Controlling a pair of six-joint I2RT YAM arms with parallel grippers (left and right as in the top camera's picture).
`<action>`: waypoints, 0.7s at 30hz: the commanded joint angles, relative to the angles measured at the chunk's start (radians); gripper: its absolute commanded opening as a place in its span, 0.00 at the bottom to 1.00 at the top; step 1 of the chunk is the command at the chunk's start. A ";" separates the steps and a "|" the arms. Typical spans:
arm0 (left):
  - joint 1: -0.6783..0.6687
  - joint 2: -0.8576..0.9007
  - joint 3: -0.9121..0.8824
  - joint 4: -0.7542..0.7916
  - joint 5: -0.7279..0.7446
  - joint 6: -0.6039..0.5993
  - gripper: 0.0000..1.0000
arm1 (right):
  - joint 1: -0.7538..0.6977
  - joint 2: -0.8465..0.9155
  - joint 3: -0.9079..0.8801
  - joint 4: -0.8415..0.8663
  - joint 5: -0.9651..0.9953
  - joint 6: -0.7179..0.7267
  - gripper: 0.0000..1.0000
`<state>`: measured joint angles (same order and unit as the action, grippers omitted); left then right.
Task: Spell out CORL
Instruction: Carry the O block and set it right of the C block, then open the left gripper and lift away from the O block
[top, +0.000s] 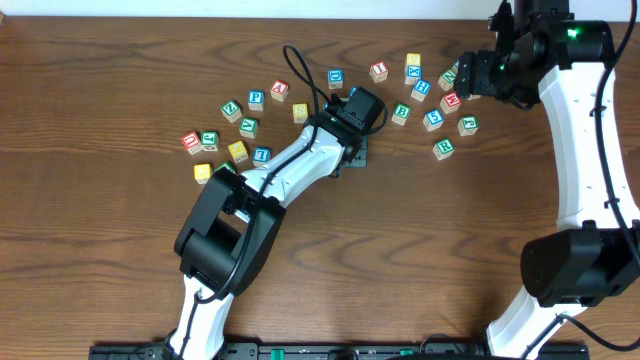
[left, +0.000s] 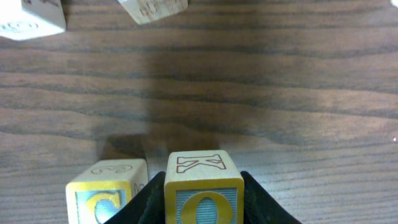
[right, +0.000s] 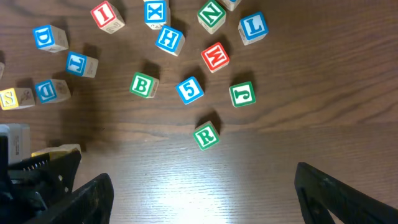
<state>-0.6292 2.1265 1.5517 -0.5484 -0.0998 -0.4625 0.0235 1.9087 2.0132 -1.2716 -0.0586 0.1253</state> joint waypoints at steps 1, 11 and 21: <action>0.005 0.024 0.005 0.009 -0.030 0.017 0.34 | -0.007 0.002 0.002 -0.007 0.004 0.012 0.88; 0.005 0.031 0.005 -0.016 -0.028 0.008 0.34 | -0.007 0.002 0.002 -0.015 0.004 0.011 0.88; 0.005 0.031 0.005 -0.026 -0.024 -0.029 0.48 | -0.006 0.002 0.002 -0.015 0.003 0.011 0.88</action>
<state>-0.6292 2.1407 1.5517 -0.5694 -0.1112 -0.4778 0.0235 1.9087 2.0132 -1.2858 -0.0586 0.1253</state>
